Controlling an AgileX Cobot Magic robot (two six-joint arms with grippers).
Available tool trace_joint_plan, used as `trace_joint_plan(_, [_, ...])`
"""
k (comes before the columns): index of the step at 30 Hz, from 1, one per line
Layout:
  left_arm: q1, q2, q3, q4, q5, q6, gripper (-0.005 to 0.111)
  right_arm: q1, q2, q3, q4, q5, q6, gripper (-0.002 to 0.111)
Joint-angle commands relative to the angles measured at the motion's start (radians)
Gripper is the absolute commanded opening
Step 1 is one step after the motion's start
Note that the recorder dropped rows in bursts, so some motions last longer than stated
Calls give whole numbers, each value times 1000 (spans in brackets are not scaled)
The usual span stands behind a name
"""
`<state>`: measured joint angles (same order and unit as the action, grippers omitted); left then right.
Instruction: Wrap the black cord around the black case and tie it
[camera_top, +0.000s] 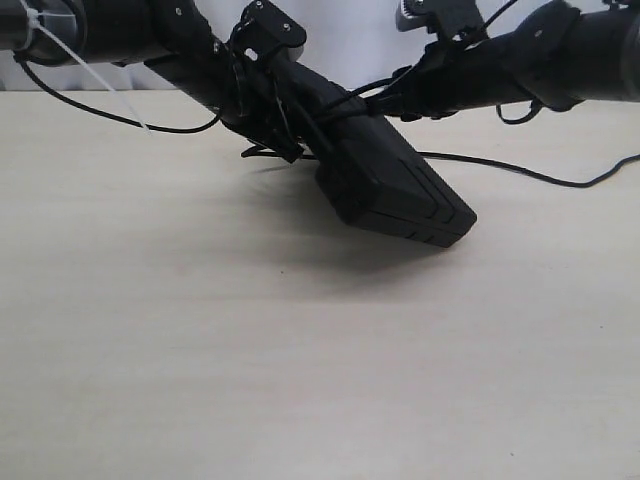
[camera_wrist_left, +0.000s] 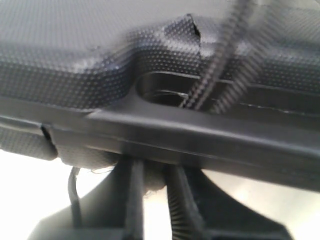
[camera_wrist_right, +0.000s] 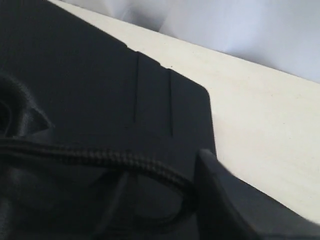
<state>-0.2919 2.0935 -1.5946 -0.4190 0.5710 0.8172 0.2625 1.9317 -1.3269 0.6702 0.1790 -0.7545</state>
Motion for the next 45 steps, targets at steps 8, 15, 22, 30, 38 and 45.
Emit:
trace_joint_plan(8, [-3, -8, -5, -27, 29, -6, 23, 29, -28, -5, 24, 19, -8, 4])
trace_joint_plan(15, [-5, -118, -5, 76, 144, -6, 58, 29, -80, -5, 24, 41, 61, 4])
trace_joint_plan(22, [-5, -180, -5, -43, 162, 7, 58, 29, -104, -5, 24, 76, 60, 4])
trace_joint_plan(30, [-5, -27, -5, -436, -58, 232, 58, 29, -144, -5, -57, 190, 60, 4])
trace_joint_plan(38, [-13, 37, -5, -588, -74, 465, 58, 29, -144, -5, -57, 186, 60, 4])
trace_joint_plan(45, [-9, -73, -7, -518, -69, 469, 58, 29, -144, -5, -57, 183, 60, 4])
